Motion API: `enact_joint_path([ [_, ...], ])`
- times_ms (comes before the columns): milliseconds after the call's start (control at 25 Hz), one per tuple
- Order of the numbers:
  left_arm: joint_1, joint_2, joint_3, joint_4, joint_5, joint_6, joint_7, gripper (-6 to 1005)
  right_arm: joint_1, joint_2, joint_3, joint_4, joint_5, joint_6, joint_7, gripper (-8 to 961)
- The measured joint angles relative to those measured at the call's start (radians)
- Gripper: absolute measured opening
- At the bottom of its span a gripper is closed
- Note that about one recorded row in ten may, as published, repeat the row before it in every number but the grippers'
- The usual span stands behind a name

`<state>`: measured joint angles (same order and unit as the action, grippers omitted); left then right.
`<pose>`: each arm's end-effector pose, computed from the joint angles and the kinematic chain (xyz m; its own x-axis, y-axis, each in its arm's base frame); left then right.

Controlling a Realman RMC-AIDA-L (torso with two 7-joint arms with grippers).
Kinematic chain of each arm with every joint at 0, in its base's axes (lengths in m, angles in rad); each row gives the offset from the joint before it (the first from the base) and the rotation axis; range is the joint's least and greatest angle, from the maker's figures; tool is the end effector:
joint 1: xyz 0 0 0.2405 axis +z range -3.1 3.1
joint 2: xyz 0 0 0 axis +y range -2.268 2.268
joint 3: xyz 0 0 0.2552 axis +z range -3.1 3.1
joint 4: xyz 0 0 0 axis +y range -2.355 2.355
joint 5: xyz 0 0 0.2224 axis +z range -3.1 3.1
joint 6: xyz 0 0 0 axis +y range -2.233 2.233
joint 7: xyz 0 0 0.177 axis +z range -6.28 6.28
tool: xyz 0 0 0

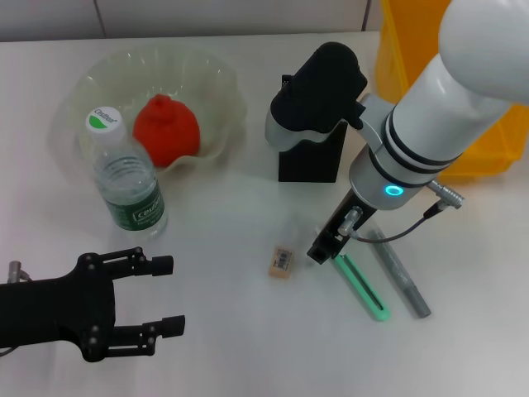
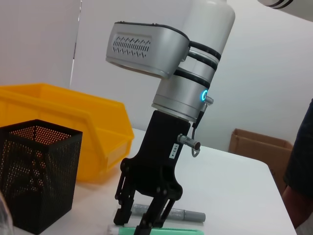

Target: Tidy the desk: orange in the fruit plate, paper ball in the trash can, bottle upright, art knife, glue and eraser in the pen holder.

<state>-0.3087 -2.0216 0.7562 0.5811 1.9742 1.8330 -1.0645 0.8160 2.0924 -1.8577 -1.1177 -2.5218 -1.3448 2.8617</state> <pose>-0.3012 0.2455 -0.0214 0.8101 0.2443 0.5330 0.3069 -0.9513 -0.0304 0.1441 0.3556 -0.1328 0.7345 -0.5626 0.3795 -0.4248 -0.8173 -0.3894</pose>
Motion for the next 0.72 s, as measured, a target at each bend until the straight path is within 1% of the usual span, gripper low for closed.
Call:
enact_joint_path([
  [120,0.0,0.0,0.0,0.0,0.0,0.0,0.0,784,-0.001,0.0,0.0,0.006,0.0,0.005,-0.007,471],
  [360,0.0,0.0,0.0,-0.001,0.0,0.0,0.0,784,-0.004,0.0,0.0,0.011,0.0,0.007,-0.009,381],
  [600,0.0,0.0,0.0,-0.003,0.0,0.0,0.0,784,-0.007,0.0,0.0,0.012,0.0,0.007,-0.011,347],
  [680,-0.001,0.0,0.0,-0.003,0.0,0.0,0.0,784,-0.008,0.0,0.0,0.011,0.0,0.007,-0.012,263],
  [720,-0.001,0.0,0.0,-0.003,0.0,0.0,0.0,784,-0.008,0.0,0.0,0.011,0.0,0.007,-0.012,256],
])
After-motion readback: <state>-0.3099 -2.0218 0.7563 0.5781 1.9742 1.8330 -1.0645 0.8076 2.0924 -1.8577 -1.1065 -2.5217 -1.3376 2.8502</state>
